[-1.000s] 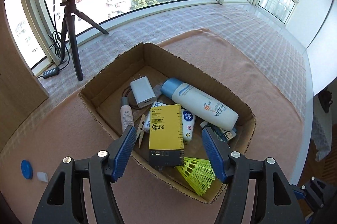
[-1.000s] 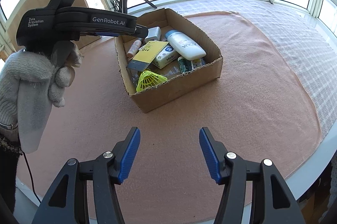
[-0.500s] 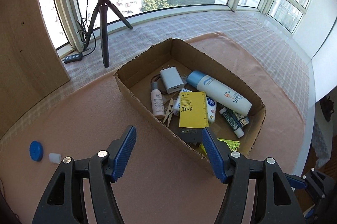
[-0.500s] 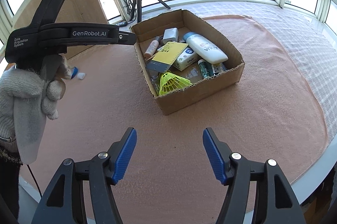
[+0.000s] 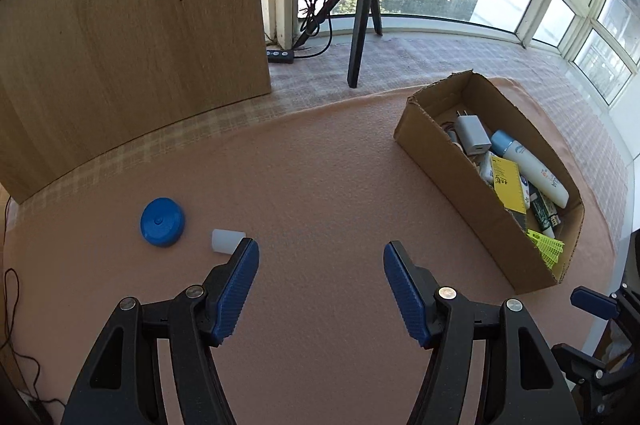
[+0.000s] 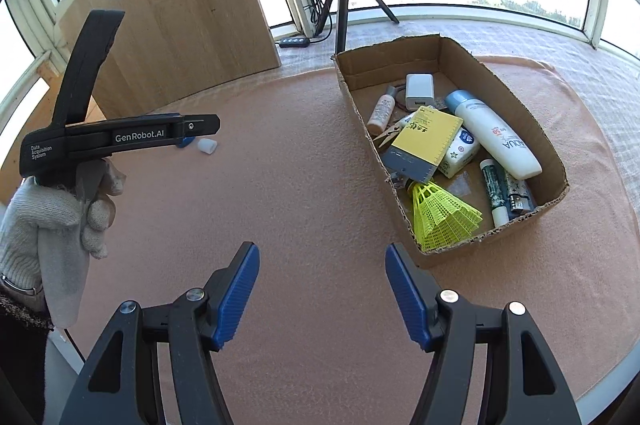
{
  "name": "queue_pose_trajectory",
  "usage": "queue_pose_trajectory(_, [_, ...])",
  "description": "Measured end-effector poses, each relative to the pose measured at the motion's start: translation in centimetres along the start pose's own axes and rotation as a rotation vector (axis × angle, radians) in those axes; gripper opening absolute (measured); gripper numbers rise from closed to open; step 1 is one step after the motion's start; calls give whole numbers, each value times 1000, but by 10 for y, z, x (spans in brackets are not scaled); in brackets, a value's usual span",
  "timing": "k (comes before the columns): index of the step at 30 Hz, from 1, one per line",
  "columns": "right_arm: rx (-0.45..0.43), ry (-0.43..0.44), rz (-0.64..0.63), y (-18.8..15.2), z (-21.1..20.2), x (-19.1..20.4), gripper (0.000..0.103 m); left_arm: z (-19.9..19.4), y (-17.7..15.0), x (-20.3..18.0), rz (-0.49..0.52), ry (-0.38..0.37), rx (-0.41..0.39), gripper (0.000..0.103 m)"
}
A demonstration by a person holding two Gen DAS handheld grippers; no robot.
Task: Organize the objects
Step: 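Move the left tool to the blue tin while the right tool approaches the white cap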
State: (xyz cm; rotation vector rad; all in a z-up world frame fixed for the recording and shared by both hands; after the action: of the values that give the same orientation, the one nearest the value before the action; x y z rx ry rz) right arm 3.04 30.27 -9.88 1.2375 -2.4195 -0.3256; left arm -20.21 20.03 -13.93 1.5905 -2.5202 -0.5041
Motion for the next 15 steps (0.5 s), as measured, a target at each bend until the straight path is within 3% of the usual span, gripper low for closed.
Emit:
queue_pose_trajectory(8, [20,35,-82,63,32,40,62,25,16,103,-144,80,51,68])
queue_pose_trajectory(15, [70,48,-132,118,67,74,62,63,41,152,-186,128,105,68])
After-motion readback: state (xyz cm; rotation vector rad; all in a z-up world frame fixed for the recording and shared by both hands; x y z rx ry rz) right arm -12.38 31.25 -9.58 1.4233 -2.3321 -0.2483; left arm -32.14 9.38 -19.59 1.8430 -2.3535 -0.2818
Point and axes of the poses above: each gripper's, at about its wrist camera, not at the fingertips, and z roughly the way its jaws point, x to its left, y to its top, the point moved 2 cm from there along z, roughly the way its jaws point, and after that the axes turned 9 degrees about x, right-handed, at the moved point
